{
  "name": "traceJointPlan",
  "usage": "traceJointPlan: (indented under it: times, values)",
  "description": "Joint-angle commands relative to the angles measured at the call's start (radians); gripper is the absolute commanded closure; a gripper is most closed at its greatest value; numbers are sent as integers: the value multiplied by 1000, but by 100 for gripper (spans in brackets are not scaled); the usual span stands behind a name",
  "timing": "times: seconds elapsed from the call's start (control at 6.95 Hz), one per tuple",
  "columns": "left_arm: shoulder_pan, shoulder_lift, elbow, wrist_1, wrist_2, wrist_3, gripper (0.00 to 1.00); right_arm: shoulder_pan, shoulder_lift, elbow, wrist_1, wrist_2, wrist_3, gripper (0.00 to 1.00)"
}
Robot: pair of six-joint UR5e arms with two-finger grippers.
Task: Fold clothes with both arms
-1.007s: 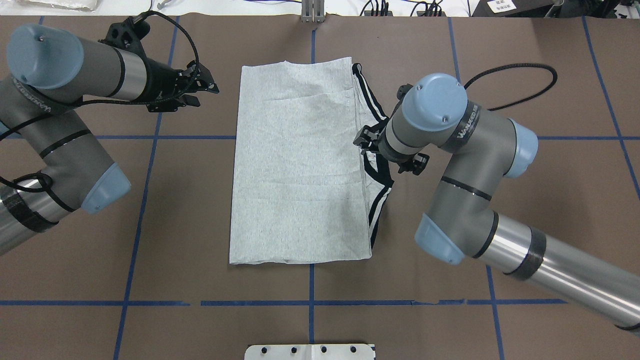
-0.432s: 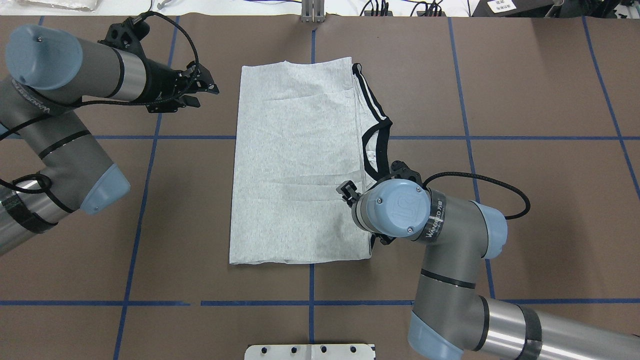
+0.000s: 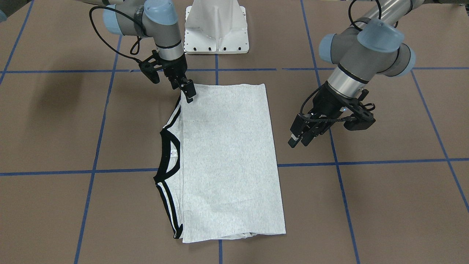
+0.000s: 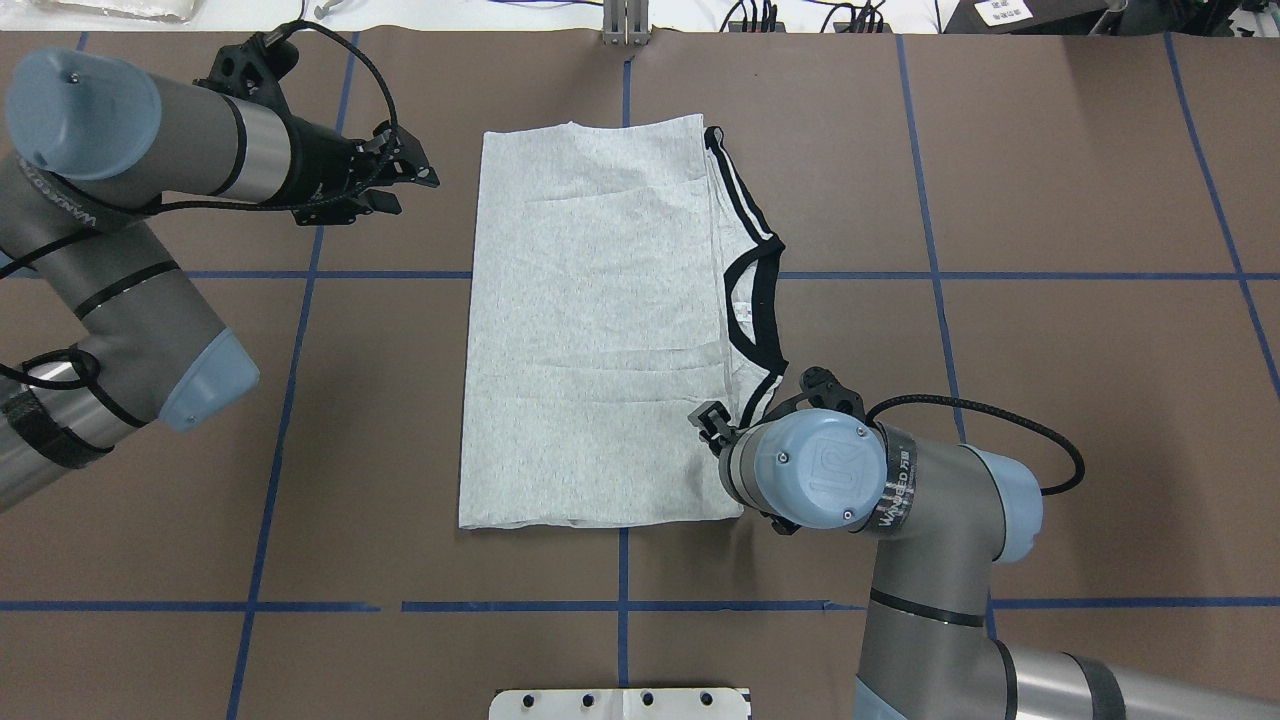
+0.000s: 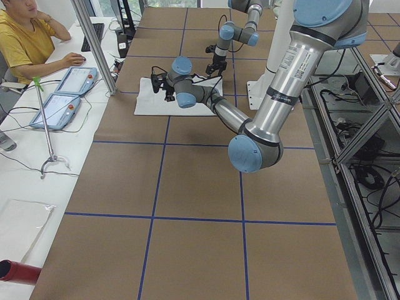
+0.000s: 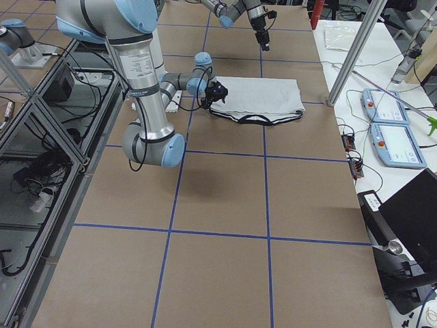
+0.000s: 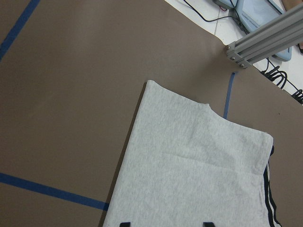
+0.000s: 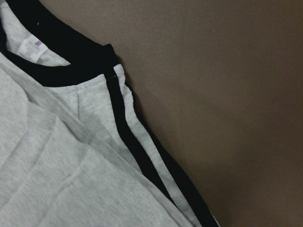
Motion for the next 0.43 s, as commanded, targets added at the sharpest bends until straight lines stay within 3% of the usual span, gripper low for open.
traceJointPlan:
  times: [0.0, 0.29]
  values:
    - [0, 0, -2, 0, 1, 0, 41, -18, 10, -5, 0, -5, 28, 4]
    - [0, 14, -9, -2, 3, 0, 41, -29, 10, -16, 6, -6, 45, 4]
